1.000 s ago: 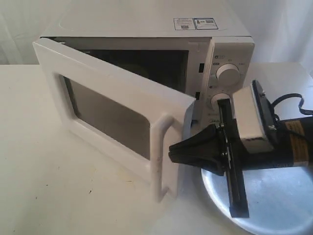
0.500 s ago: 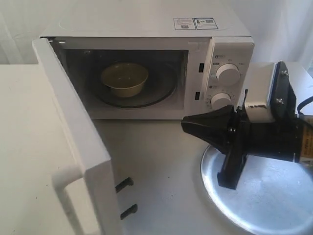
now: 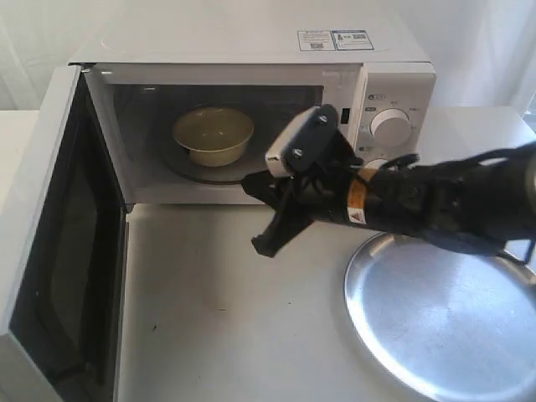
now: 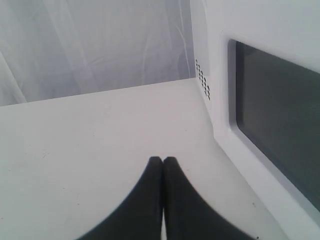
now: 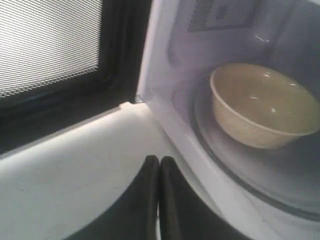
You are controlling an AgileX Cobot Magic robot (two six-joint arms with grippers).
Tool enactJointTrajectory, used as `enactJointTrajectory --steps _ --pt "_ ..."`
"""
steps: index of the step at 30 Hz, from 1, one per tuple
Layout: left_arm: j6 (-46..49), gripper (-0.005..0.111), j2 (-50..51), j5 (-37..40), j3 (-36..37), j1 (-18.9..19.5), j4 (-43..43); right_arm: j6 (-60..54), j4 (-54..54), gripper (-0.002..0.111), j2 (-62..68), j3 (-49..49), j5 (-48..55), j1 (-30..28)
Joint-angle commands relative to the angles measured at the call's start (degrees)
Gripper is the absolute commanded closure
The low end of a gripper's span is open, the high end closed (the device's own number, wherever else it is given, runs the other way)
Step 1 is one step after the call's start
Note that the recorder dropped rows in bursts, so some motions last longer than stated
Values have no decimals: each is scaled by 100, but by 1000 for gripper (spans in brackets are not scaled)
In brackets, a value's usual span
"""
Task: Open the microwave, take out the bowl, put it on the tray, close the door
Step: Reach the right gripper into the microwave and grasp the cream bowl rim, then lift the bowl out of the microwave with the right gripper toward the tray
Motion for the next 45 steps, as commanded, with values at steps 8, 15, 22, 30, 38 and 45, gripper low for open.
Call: enactJointTrajectory --steps 8,15,22,30,38,45 --pt "0 107 -12 -22 -16 -7 -44 -1023 133 108 679 -2026 2754 764" --pt "0 107 -12 -22 -16 -7 -44 -1778 133 69 1132 -2578 2876 850" --pt "0 107 -12 -22 -16 -7 -44 -1952 133 59 1710 -3202 3274 850" --pt "0 107 -12 -22 -16 -7 -44 -1993 133 62 2307 -3916 3287 850" --pt "0 107 -12 -22 -16 -7 -44 -2001 133 66 2816 -4496 3613 850" --pt "0 107 -12 -22 -16 -7 -44 -1829 173 107 2829 -4496 3601 850"
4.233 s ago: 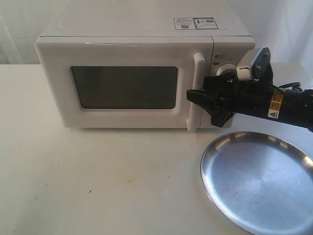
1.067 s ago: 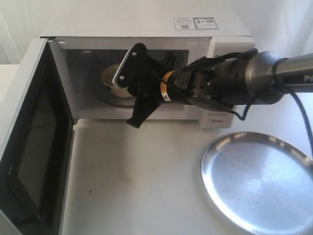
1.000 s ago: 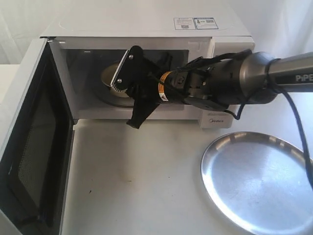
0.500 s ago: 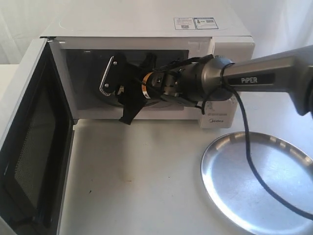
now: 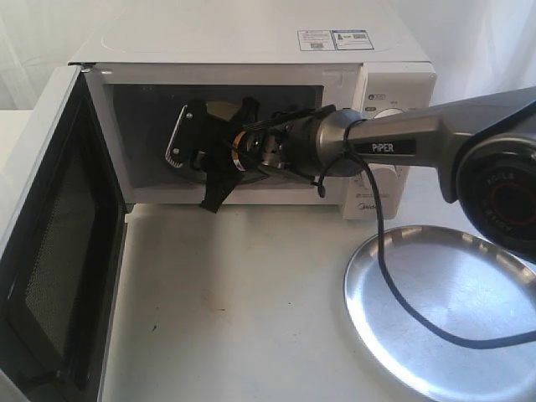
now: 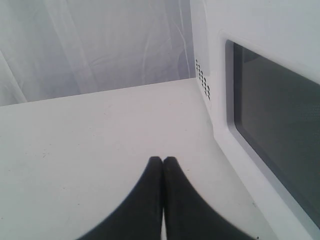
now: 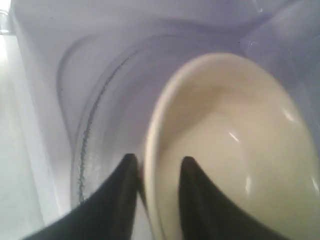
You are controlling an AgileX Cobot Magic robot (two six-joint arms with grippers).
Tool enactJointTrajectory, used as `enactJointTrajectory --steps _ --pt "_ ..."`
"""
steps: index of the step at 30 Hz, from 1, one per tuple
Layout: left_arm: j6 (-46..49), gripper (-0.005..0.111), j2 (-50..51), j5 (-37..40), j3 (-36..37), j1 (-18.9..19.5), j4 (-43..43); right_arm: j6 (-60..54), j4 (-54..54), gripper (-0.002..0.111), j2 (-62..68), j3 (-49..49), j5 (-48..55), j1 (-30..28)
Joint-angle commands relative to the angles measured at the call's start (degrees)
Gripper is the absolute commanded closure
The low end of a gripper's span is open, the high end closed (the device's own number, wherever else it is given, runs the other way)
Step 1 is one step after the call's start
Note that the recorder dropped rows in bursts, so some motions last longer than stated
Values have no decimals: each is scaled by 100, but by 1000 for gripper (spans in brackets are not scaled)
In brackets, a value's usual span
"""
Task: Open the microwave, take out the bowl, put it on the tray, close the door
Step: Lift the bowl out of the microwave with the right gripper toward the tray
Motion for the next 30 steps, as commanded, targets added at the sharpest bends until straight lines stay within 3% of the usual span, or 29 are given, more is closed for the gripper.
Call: enactJointTrajectory --steps 1,7,12,21,26,30 --pt "0 107 -12 -22 -16 -7 -44 262 60 108 -21 -50 51 -5" --pt "0 107 -12 -22 -16 -7 -44 664 114 108 -446 275 277 169" --pt "0 107 -12 -22 -16 -7 -44 1332 372 108 -1501 1253 126 619" --pt "0 107 -12 -22 -16 -7 -44 2103 357 108 -3839 3437 1668 1681" --pt "0 107 -12 -22 -16 -7 -44 3511 243 108 -5247 4720 2422 1966" --pt "0 107 -12 -22 -16 -7 -44 4809 -589 108 -6173 5553 2953 1966"
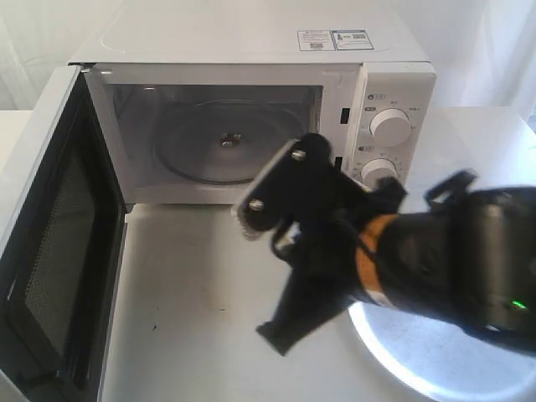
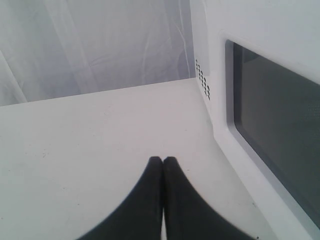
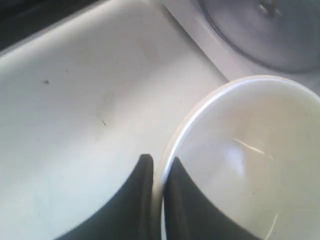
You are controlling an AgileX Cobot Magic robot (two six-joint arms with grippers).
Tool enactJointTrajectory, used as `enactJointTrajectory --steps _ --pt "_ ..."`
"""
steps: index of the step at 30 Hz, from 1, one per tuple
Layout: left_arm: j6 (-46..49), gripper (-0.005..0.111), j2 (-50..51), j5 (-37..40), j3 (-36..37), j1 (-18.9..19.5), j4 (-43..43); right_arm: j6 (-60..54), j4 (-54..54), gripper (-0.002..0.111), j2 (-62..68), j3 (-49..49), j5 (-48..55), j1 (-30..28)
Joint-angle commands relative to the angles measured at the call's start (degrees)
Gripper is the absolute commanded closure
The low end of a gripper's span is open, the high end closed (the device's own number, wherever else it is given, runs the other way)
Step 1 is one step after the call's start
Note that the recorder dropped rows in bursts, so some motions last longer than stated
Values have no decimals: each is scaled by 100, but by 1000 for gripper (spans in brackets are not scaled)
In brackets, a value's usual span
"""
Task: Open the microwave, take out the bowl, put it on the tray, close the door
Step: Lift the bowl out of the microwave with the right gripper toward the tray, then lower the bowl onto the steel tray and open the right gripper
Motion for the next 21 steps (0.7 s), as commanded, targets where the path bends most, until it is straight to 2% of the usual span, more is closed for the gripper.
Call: enactJointTrajectory --steps 1,6,11,21 --pt "0 107 -12 -22 -16 -7 -44 1569 -928 108 -967 846 806 21" --pt "0 107 -12 -22 -16 -7 -44 3208 -2002 108 -1516 1752 1363 21" --pt "0 107 -12 -22 -16 -7 -44 4732 -2750 108 -1245 2491 1539 -81" --pt "0 107 -12 -22 -16 -7 -44 6726 -4845 108 14 2633 1311 -242"
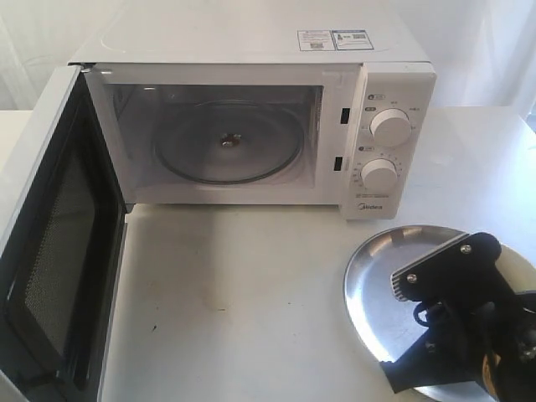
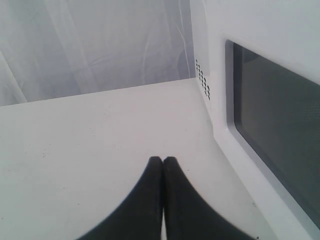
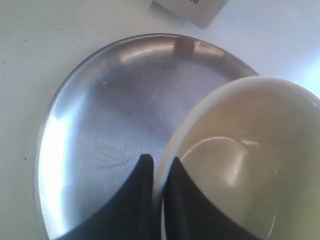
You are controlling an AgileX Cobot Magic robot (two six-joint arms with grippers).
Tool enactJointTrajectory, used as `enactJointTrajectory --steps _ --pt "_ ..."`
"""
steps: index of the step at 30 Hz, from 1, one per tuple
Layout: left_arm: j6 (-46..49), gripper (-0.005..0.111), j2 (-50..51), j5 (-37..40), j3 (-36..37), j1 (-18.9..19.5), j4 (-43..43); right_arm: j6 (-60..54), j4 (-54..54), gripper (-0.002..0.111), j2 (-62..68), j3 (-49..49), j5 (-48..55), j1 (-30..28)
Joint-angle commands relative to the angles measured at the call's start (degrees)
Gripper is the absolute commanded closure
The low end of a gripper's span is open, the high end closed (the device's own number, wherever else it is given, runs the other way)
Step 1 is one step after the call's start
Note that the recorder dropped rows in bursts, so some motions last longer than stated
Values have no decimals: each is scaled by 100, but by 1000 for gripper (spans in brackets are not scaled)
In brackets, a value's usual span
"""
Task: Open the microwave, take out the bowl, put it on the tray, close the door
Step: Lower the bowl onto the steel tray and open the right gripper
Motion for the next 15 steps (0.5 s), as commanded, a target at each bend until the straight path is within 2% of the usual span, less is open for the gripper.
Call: enactJointTrajectory --steps 1,6,10,15 --pt "0 107 -12 -22 -16 -7 -44 906 -1111 108 601 21 17 -217" --pt "0 107 -12 -22 -16 -7 -44 1380 -1490 108 1205 -50 -23 -543" --pt "0 107 -12 -22 -16 -7 -44 1350 -1490 108 1418 -211 -504 -605" --pt "0 107 -12 -22 -16 -7 -44 1290 -1490 108 1454 -306 -515 -605"
